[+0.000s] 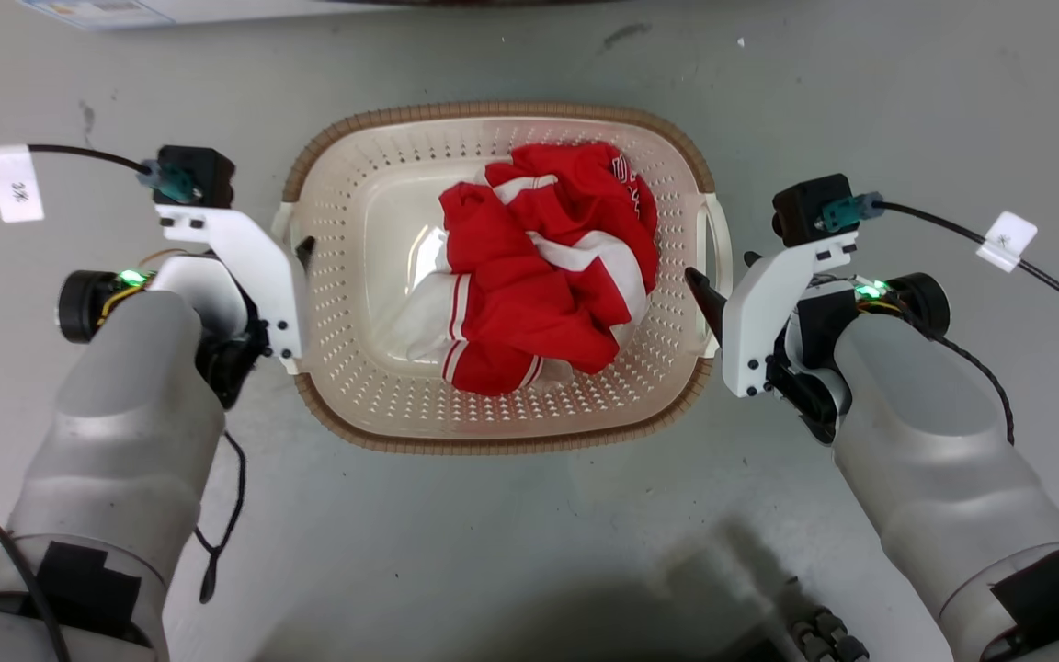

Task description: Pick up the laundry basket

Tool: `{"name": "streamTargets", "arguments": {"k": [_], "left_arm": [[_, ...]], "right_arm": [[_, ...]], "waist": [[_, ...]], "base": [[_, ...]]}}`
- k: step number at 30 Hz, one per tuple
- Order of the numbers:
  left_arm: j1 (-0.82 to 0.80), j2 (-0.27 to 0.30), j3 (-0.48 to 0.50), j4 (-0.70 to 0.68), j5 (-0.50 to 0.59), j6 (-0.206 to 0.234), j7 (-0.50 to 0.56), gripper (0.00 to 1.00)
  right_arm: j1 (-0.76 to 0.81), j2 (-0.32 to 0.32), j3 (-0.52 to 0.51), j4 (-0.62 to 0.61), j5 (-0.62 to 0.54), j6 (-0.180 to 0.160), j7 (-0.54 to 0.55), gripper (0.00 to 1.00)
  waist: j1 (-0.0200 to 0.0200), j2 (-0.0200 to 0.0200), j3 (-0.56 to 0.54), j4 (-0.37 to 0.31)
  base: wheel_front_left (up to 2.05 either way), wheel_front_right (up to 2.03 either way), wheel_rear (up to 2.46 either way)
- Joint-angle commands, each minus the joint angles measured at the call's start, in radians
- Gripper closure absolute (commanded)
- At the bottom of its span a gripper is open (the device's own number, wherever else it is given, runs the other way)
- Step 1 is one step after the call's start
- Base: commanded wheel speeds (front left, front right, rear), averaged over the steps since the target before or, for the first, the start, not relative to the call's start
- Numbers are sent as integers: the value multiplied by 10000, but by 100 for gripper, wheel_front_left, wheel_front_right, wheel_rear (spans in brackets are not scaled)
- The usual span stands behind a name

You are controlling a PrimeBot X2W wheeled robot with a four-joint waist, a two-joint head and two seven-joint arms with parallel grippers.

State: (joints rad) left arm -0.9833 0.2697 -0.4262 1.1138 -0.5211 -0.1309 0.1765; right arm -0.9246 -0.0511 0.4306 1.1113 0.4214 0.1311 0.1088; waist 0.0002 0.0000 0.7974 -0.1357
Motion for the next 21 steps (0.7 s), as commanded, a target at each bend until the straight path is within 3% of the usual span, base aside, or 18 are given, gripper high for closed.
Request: {"name": "streamTargets", "arguments": {"k": [1,17,18,19,20,21], "left_arm": [[-134,60,-48,54,-24,8,35,0],[-888,97,-944,649,-688,9,165,0],[-883,47,-998,668,-752,9,218,53],[-889,20,-1038,662,-818,9,209,95],[-895,-3,-1080,658,-880,9,230,100],[-894,-19,-1138,652,-946,9,290,100]], "right_arm": [[-171,17,50,65,89,-7,46,0],[-995,17,1678,709,1745,-7,546,0],[-1030,17,1724,737,1876,-7,526,51],[-1065,17,1780,757,1946,-7,504,67],[-1081,18,1850,764,2014,-7,486,89],[-1090,18,1911,769,2097,-7,454,100]], "waist": [[-2,0,128,-42],[-2,0,881,4],[-2,0,895,19],[-2,0,910,35],[-2,0,925,48],[-2,0,941,55]], "base": [[0,0,0],[0,0,0],[0,0,0],[0,0,0],[0,0,0],[0,0,0]]}}
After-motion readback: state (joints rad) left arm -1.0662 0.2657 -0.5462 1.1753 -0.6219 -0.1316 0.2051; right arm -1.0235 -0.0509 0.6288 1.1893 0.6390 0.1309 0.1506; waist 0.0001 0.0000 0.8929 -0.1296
